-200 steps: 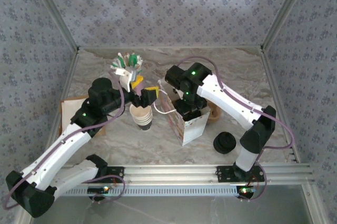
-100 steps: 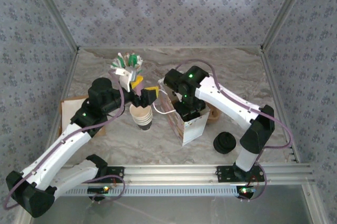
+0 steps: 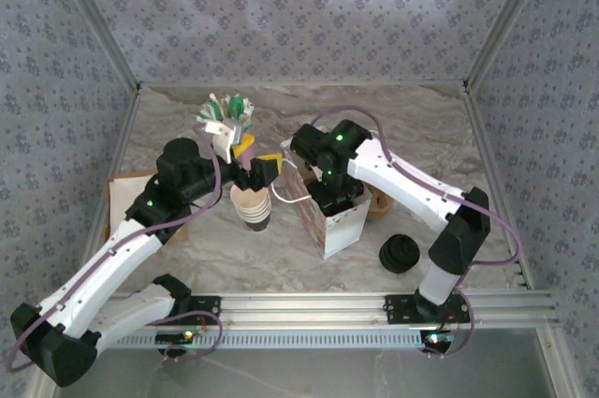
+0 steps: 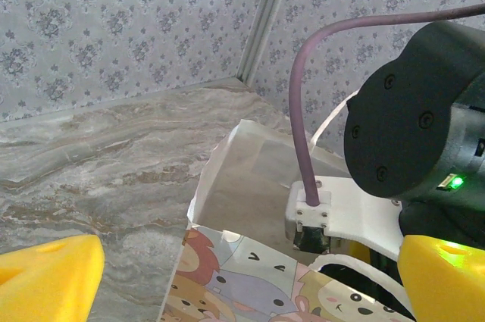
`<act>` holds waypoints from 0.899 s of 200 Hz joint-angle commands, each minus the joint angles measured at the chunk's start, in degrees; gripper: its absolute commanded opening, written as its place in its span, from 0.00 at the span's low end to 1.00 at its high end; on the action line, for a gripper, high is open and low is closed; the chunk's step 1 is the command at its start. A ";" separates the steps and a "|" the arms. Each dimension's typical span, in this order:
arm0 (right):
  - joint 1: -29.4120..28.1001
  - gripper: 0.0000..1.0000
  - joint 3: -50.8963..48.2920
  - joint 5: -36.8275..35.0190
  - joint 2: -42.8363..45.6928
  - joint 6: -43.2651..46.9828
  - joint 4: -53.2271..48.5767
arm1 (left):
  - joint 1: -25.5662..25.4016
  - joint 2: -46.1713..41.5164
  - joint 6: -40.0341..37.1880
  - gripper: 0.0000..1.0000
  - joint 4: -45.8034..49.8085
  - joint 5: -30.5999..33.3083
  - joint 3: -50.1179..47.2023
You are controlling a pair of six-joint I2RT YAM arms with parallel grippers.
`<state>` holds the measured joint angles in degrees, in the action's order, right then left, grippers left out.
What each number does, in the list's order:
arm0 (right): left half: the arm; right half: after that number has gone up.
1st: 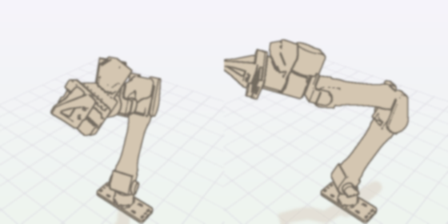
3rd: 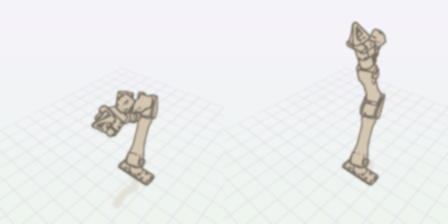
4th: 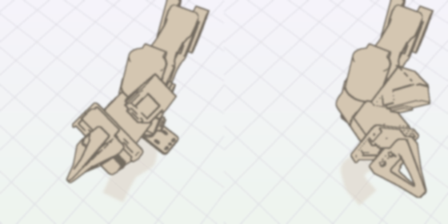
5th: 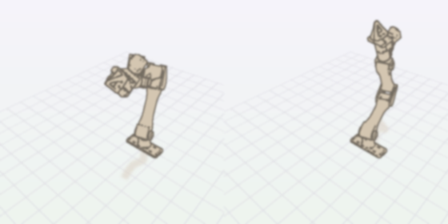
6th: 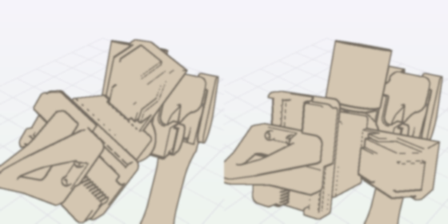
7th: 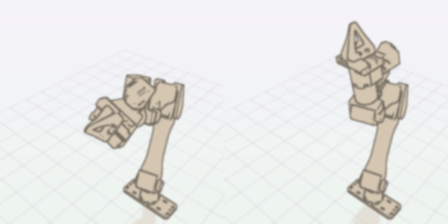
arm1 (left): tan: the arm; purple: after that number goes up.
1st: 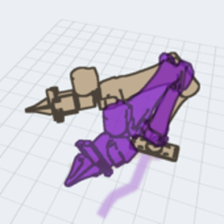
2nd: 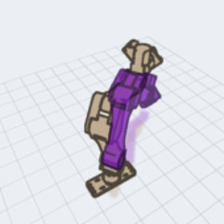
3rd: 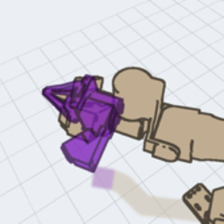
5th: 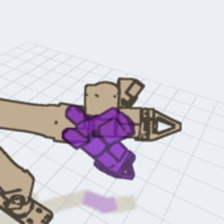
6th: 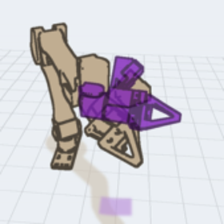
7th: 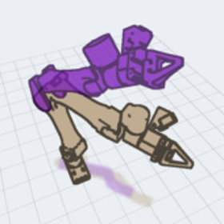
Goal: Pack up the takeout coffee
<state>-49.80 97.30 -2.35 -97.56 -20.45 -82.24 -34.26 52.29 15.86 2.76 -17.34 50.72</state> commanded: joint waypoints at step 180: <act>-0.28 0.63 -0.31 0.80 3.27 -1.78 -0.73 | -7.46 -4.04 -3.15 0.99 0.53 7.70 2.40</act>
<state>-49.80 95.94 -1.67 -96.14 -21.26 -81.21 -39.99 51.22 15.09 4.93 -13.17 53.10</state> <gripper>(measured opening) 0.630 0.994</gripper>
